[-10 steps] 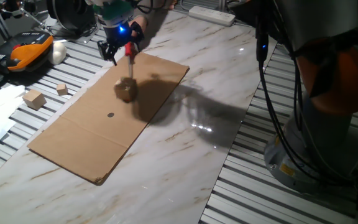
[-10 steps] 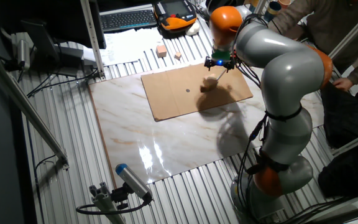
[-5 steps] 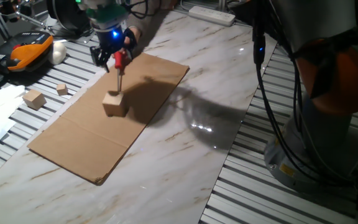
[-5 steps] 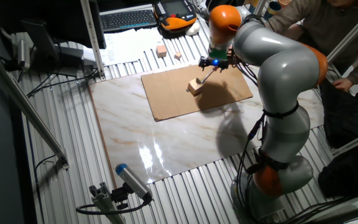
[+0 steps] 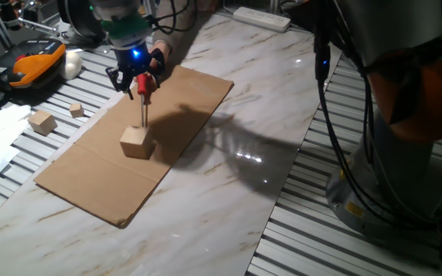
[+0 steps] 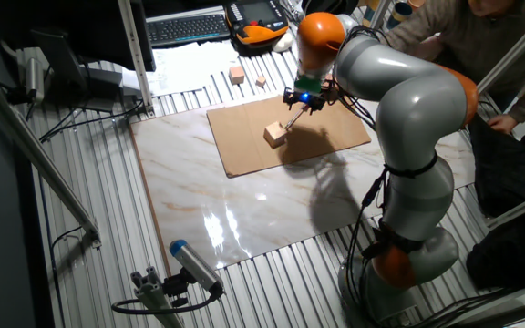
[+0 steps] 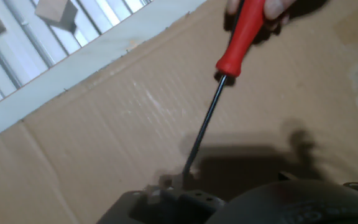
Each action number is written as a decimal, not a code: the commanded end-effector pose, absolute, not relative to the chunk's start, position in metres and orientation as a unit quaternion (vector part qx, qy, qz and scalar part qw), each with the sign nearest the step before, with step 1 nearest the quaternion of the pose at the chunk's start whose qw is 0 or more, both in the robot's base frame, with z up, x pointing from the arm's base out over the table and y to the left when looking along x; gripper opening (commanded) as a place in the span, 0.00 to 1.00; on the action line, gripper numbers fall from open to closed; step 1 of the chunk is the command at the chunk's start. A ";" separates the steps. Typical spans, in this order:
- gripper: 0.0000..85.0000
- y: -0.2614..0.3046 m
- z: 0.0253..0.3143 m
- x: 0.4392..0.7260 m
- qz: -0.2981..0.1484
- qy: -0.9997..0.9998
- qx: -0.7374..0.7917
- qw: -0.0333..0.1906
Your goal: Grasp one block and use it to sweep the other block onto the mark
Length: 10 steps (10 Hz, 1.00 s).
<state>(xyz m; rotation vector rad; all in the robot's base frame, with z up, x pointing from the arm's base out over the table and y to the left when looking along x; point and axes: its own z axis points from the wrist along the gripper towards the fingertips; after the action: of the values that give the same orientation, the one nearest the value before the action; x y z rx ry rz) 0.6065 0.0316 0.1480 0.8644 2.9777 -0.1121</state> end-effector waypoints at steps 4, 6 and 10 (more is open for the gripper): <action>1.00 0.031 0.148 0.607 -0.068 0.959 0.276 0.010; 1.00 0.031 0.148 0.607 -0.045 0.965 0.257 0.007; 0.80 0.031 0.148 0.607 -0.026 0.965 0.261 0.006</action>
<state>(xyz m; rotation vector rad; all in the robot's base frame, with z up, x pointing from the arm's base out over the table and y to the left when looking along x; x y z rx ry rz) 0.6065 0.0321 0.1479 0.8197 3.0207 -0.0808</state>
